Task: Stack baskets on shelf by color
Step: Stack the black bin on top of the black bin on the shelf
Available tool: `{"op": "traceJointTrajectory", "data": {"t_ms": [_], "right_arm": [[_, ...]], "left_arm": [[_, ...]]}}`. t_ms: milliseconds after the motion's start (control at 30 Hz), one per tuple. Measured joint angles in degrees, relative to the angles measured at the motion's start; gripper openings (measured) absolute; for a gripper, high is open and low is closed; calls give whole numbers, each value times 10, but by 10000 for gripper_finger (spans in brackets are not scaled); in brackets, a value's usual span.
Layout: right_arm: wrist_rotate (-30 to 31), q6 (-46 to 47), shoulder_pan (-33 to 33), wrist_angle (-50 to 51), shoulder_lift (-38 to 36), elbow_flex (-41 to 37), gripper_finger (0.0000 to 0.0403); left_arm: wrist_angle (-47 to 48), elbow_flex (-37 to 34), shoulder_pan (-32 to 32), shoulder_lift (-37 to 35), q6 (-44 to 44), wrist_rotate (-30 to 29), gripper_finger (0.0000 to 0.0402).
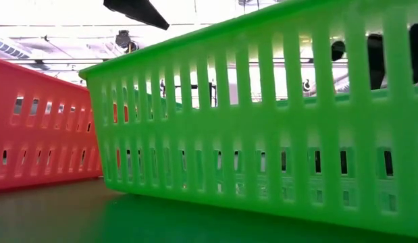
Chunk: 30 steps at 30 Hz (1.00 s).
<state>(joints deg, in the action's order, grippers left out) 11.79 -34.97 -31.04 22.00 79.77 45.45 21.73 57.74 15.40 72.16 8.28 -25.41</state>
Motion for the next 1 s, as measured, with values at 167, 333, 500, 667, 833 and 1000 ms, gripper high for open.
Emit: {"op": "traceJointTrajectory", "data": {"t_ms": [167,333,500,667,833,1000], "right_arm": [[5,-54,28,-69,0,0,12],[35,-112,55,-124,-10,3,11],[50,-132,86,-132,-29,29,6],[47,-144,121,-142,-40,58,4],[47,-120,153,-137,-40,67,4],[44,-39,161,-147,-40,60,3]], "left_arm": [[-13,0,0,0,3,0,131],[-21,0,0,0,5,0,131],[-26,0,1,0,18,-1,131],[-48,0,3,0,17,0,138],[-66,0,27,0,31,1,182],[-92,0,57,17,64,3,237]]}}
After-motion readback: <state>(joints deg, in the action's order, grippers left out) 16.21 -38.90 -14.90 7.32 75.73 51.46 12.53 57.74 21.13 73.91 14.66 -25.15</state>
